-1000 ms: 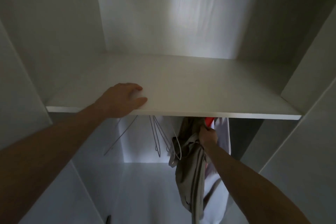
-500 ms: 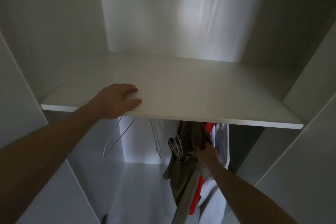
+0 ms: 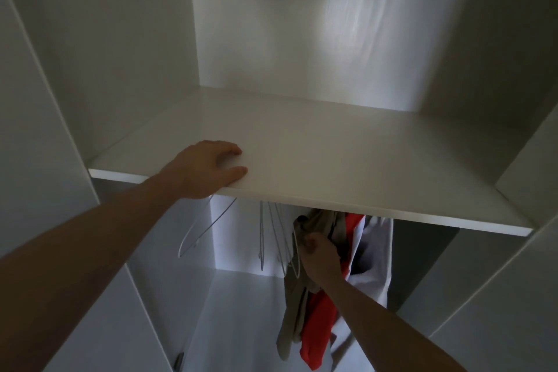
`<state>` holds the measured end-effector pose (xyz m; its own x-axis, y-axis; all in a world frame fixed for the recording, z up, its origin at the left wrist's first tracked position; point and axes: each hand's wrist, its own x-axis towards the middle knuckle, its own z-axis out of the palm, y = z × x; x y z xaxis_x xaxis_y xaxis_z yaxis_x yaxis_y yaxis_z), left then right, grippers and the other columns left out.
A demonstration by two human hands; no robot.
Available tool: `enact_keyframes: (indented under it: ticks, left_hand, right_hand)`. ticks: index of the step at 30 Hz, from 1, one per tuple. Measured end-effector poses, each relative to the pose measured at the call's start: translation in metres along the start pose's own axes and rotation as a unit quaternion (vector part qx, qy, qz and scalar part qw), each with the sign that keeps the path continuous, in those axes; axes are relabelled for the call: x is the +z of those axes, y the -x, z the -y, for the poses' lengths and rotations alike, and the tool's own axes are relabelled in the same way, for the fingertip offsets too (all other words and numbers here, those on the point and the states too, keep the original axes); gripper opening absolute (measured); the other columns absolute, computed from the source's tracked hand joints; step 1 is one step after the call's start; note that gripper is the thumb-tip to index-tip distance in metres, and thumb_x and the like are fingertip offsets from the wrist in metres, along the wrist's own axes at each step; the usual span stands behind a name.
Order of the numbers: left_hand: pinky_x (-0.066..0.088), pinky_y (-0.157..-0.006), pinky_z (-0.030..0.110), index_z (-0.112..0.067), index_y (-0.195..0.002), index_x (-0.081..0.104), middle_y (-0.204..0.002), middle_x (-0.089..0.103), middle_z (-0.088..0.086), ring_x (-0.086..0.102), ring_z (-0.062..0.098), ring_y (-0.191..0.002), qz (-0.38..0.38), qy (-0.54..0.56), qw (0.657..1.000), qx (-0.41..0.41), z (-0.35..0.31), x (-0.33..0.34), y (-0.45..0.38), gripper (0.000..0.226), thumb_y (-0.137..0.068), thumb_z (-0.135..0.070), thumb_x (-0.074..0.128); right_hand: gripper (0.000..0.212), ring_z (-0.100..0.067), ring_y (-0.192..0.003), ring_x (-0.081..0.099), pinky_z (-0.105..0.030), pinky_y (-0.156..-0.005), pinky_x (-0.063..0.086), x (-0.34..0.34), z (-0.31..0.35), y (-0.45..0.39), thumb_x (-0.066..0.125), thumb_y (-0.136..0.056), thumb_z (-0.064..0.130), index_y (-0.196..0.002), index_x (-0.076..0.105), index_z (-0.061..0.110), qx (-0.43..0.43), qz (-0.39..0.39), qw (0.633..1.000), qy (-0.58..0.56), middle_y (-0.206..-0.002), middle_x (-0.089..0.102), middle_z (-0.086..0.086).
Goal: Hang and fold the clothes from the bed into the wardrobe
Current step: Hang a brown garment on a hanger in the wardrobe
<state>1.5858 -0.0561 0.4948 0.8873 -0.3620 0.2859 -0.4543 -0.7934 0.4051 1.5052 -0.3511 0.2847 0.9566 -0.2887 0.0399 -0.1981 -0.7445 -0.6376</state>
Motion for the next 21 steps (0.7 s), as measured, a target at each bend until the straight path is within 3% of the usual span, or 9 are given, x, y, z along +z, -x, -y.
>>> enact_keyframes:
  ticks: [4,7,9,11,13,15,16,18,21]
  left_hand:
    - [0.037,-0.115,0.035,-0.036,-0.136,0.06,-0.144,0.058,-0.009,0.051,0.018,-0.133,-0.004,-0.004,1.0,-0.008,-0.001,0.0,0.002,0.078,-0.072,-0.079,0.047]
    - [0.035,-0.113,0.033,-0.036,-0.138,0.059,-0.146,0.057,-0.009,0.051,0.018,-0.133,-0.005,-0.012,1.0,-0.001,0.0,0.001,0.001,0.073,-0.077,-0.075,0.05]
    - [0.035,-0.114,0.033,-0.035,-0.138,0.059,-0.146,0.057,-0.01,0.051,0.017,-0.134,-0.006,-0.012,1.0,0.002,0.001,0.001,0.0,0.071,-0.078,-0.073,0.052]
    - [0.034,-0.114,0.032,-0.035,-0.138,0.06,-0.146,0.057,-0.01,0.051,0.017,-0.134,-0.008,-0.007,1.0,0.004,0.002,0.002,0.0,0.07,-0.079,-0.072,0.055]
    - [0.034,-0.113,0.03,-0.036,-0.137,0.06,-0.145,0.058,-0.01,0.051,0.016,-0.133,-0.009,-0.009,1.0,0.005,0.003,0.002,-0.001,0.071,-0.077,-0.074,0.054]
    - [0.035,-0.113,0.03,-0.036,-0.136,0.06,-0.143,0.059,-0.011,0.052,0.015,-0.132,-0.008,-0.011,1.0,0.007,0.004,0.003,-0.001,0.076,-0.074,-0.078,0.05]
    - [0.036,-0.113,0.031,-0.036,-0.136,0.06,-0.143,0.059,-0.012,0.052,0.015,-0.132,-0.008,-0.011,1.0,0.008,0.004,0.003,-0.001,0.078,-0.073,-0.08,0.047]
    - [0.037,-0.114,0.033,-0.036,-0.136,0.06,-0.143,0.059,-0.012,0.052,0.014,-0.131,-0.01,-0.011,1.0,0.009,0.005,0.003,-0.001,0.08,-0.072,-0.082,0.044]
    - [0.034,-0.112,0.029,-0.04,-0.136,0.058,-0.144,0.057,-0.016,0.05,0.012,-0.132,-0.015,-0.013,1.0,0.003,0.008,0.005,-0.001,0.077,-0.073,-0.082,0.045]
  right_hand:
    - [0.02,-0.021,-0.108,0.067,-0.023,-0.089,0.046,0.019,0.008,-0.015,0.055,-0.104,0.024,-0.115,0.069,0.014,-0.002,0.054,0.998,0.014,-0.109,0.069,-0.005]
    - [0.024,-0.017,-0.092,0.064,-0.024,-0.082,0.048,0.027,0.006,-0.02,0.053,-0.103,0.02,-0.11,0.073,0.008,0.029,0.056,0.998,0.015,-0.107,0.073,-0.009]
    - [0.026,-0.02,-0.096,0.067,-0.024,-0.084,0.049,0.034,0.007,-0.019,0.044,-0.105,0.011,-0.103,0.068,0.001,0.047,0.089,0.995,-0.028,-0.11,0.072,-0.015]
    - [0.025,-0.015,-0.104,0.064,-0.021,-0.085,0.045,0.034,0.012,-0.021,0.038,-0.107,0.01,-0.107,0.063,0.011,0.074,0.097,0.989,-0.084,-0.115,0.068,-0.007]
    - [0.02,-0.003,-0.089,0.058,-0.018,-0.082,0.044,0.033,0.025,-0.023,0.046,-0.107,0.023,-0.096,0.06,0.033,0.122,0.068,0.977,-0.163,-0.1,0.062,0.009]
    - [0.017,-0.008,-0.087,0.058,-0.023,-0.087,0.049,0.036,0.038,-0.027,0.052,-0.104,0.031,-0.089,0.056,0.039,0.101,0.069,0.986,-0.114,-0.095,0.061,0.009]
    - [0.016,-0.014,-0.092,0.062,-0.028,-0.089,0.05,0.038,0.044,-0.029,0.052,-0.105,0.033,-0.09,0.058,0.034,0.1,0.094,0.982,-0.13,-0.096,0.062,0.004]
    - [0.028,-0.027,-0.088,0.067,-0.033,-0.076,0.053,0.044,0.053,-0.032,0.05,-0.106,0.037,-0.091,0.065,0.019,0.117,0.141,0.968,-0.172,-0.089,0.064,-0.006]
    - [0.043,-0.024,-0.078,0.063,-0.029,-0.06,0.049,0.05,0.07,-0.033,0.053,-0.105,0.042,-0.094,0.07,0.004,0.144,0.164,0.953,-0.208,-0.086,0.064,-0.011]
